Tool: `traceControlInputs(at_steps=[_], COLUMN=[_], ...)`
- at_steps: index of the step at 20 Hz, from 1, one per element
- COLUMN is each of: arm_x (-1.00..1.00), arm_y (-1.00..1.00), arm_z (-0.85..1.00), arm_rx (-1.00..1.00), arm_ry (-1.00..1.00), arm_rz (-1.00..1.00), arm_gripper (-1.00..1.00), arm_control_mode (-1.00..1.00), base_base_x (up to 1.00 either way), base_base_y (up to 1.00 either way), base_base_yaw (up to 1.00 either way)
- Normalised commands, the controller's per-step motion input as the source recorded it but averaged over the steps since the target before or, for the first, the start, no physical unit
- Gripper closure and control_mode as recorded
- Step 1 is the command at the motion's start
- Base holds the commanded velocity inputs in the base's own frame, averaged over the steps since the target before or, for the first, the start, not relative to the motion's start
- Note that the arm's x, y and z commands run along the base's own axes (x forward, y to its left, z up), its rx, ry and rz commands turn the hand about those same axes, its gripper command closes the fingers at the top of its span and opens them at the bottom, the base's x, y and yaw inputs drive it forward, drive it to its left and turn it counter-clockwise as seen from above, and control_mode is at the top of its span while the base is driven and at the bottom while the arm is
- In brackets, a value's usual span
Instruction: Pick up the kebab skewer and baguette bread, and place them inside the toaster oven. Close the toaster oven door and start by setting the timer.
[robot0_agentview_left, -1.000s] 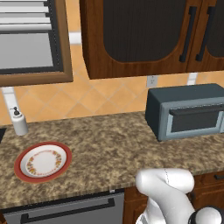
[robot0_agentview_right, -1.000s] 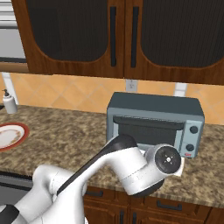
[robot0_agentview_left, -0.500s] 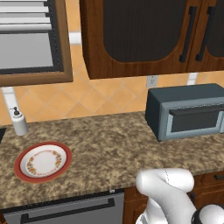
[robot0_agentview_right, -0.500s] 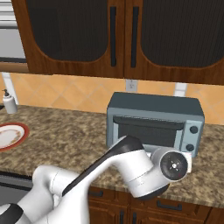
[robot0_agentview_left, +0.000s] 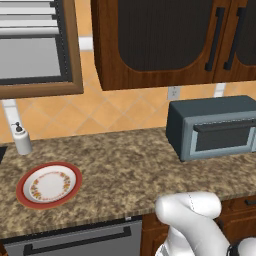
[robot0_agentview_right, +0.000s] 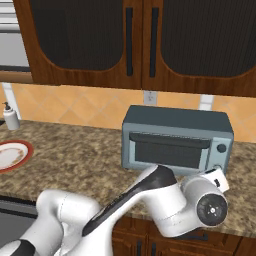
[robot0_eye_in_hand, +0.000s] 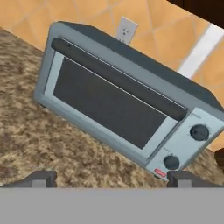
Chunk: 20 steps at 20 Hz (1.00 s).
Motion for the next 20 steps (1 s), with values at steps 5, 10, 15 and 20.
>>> traceControlInputs(at_steps=[5,10,15,20], arm_x=[0.21,0.30,0.48,0.28], arm_y=[-0.03,-0.23,-0.40,-0.66], arm_z=[0.00,-0.06,-0.07,-0.08], arm_rx=[-0.62,-0.61,-0.43,-0.38], arm_ry=[-0.09,-0.15,-0.02,0.01], arm_rz=[0.30,0.42,0.48,0.40], arm_gripper=[-1.00,-1.00,-1.00,-1.00], arm_control_mode=[-1.00,-1.00,-1.00,-1.00], base_base_x=[0.00,0.00,0.00,0.00], base_base_y=[0.00,0.00,0.00,0.00], base_base_yaw=[0.00,0.00,0.00,0.00])
